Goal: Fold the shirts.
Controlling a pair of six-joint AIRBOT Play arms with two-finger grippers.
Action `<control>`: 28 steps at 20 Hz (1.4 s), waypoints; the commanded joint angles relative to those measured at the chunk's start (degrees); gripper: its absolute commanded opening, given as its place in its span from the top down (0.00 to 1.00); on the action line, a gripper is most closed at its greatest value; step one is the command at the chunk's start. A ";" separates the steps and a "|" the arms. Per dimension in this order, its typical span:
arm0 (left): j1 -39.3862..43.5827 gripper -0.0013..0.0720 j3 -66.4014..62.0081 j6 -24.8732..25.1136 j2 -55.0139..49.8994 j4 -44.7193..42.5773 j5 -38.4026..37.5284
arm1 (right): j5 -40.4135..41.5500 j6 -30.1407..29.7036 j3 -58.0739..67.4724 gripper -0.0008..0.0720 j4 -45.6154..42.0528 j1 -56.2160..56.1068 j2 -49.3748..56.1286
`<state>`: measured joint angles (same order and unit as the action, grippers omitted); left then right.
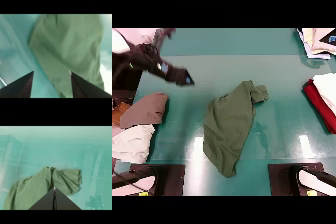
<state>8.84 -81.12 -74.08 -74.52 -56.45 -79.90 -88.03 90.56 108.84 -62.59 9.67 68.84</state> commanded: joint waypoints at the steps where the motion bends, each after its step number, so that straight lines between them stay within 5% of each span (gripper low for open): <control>1: -1.03 0.25 21.20 0.61 3.63 2.27 8.81 | -0.04 0.02 0.00 0.96 0.02 -0.04 0.00; 7: -0.90 0.25 31.76 2.10 1.75 12.07 26.82 | -0.92 0.04 -0.02 0.96 0.02 -0.04 0.00; 18: -0.02 0.25 31.76 7.04 -8.83 25.92 26.95 | -1.09 0.04 -0.02 0.96 0.02 -0.04 0.00; 22: 5.31 0.25 31.76 6.71 -8.94 25.59 33.55 | -0.94 0.04 -0.02 0.96 -0.02 -0.04 0.00; 23: 5.84 0.28 31.74 6.16 -8.92 25.62 35.01 | -1.01 0.04 -0.02 0.96 -0.02 -0.04 0.00; 25: 5.81 0.87 31.34 5.97 -8.92 25.57 35.93 | -1.36 0.04 -0.02 0.96 -0.02 -0.04 0.00; 28: 5.33 0.95 28.09 5.97 -8.72 23.63 34.21 | -1.36 0.02 -0.02 0.96 0.07 -0.04 0.33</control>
<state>14.09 -50.89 -67.83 -83.33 -31.38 -45.84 -89.21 90.56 108.84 -62.57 9.67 68.90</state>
